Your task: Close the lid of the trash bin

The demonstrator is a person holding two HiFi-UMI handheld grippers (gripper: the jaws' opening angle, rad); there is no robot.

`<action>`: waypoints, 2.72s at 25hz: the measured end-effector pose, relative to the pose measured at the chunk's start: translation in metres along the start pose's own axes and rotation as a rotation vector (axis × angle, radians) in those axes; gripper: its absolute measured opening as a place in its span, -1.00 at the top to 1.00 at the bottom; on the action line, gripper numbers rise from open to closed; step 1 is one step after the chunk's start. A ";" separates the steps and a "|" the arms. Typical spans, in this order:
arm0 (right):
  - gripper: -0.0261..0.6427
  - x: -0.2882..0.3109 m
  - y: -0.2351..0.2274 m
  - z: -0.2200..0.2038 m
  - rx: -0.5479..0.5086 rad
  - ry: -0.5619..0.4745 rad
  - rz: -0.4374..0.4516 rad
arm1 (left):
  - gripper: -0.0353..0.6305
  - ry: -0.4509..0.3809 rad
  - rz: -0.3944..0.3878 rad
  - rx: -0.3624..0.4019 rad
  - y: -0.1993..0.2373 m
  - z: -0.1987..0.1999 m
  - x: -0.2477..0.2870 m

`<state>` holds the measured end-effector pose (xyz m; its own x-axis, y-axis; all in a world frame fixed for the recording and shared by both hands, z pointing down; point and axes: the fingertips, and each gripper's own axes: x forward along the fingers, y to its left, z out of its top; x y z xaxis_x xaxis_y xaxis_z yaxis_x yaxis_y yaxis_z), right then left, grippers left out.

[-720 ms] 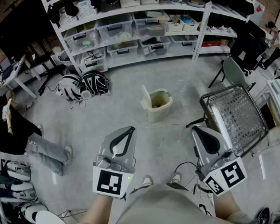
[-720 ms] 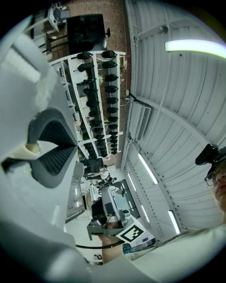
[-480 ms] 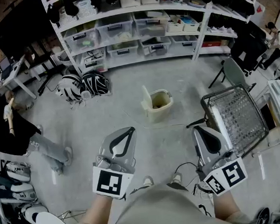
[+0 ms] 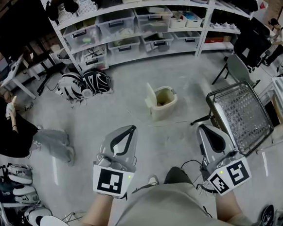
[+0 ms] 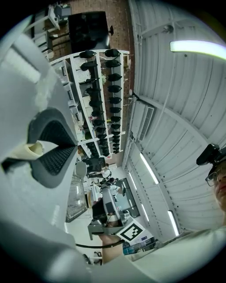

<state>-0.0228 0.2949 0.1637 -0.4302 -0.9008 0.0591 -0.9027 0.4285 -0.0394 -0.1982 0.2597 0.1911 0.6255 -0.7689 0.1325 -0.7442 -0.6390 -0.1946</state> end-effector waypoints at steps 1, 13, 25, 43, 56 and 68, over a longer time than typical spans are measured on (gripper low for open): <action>0.91 0.000 0.000 -0.002 0.002 0.004 -0.004 | 0.89 0.000 -0.002 -0.004 0.002 -0.002 0.001; 0.91 0.041 -0.028 -0.017 0.018 0.053 0.021 | 0.89 0.036 0.021 -0.025 0.027 -0.014 0.039; 0.91 0.150 -0.139 -0.044 0.063 0.098 0.063 | 0.89 0.141 0.035 -0.016 0.070 -0.037 0.177; 0.91 0.268 -0.280 -0.070 0.129 0.138 0.118 | 0.89 0.239 0.024 0.054 0.106 -0.051 0.330; 0.91 0.312 -0.312 -0.139 0.171 0.262 0.041 | 0.89 0.326 -0.002 -0.094 0.138 -0.131 0.377; 0.91 0.388 -0.330 -0.278 0.206 0.428 0.027 | 0.89 0.539 -0.093 -0.230 0.155 -0.316 0.453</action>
<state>0.1048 -0.1767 0.4769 -0.4579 -0.7612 0.4592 -0.8890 0.3893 -0.2410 -0.1047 -0.1947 0.5284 0.5278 -0.5747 0.6255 -0.7615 -0.6463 0.0487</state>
